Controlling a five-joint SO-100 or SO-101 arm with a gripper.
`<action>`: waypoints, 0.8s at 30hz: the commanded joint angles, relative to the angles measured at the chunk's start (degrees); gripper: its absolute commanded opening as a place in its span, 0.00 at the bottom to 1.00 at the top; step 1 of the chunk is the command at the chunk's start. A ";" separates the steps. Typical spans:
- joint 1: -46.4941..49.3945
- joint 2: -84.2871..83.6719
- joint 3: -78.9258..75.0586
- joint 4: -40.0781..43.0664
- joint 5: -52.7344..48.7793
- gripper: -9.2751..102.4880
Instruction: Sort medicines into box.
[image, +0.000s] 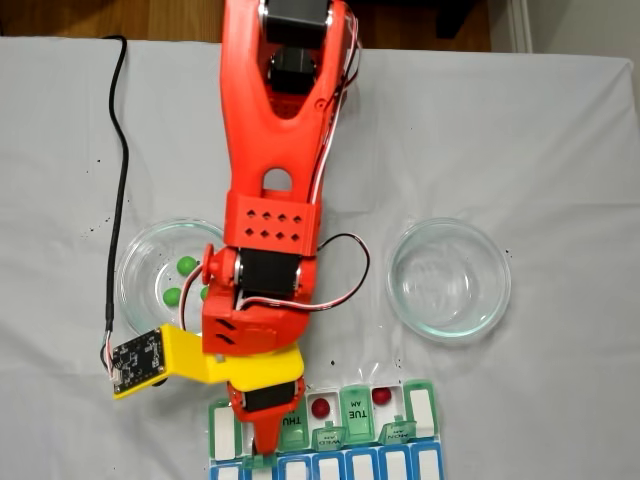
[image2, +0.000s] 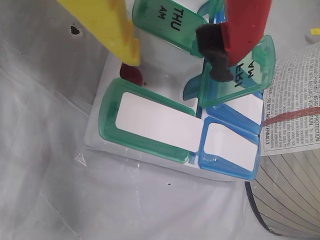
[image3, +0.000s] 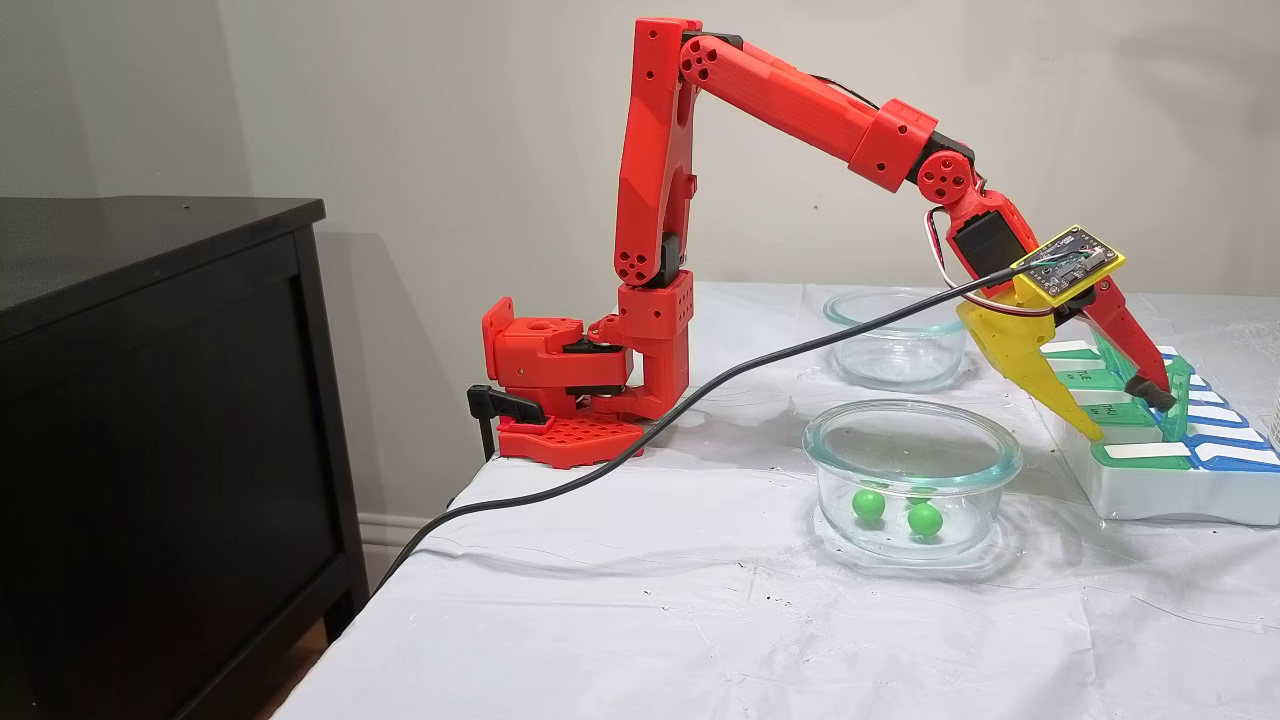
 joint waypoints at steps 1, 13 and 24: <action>0.44 10.11 -0.26 2.11 -2.11 0.23; 6.15 14.59 -15.56 36.30 -21.53 0.08; 12.66 4.66 -23.99 46.85 -31.29 0.11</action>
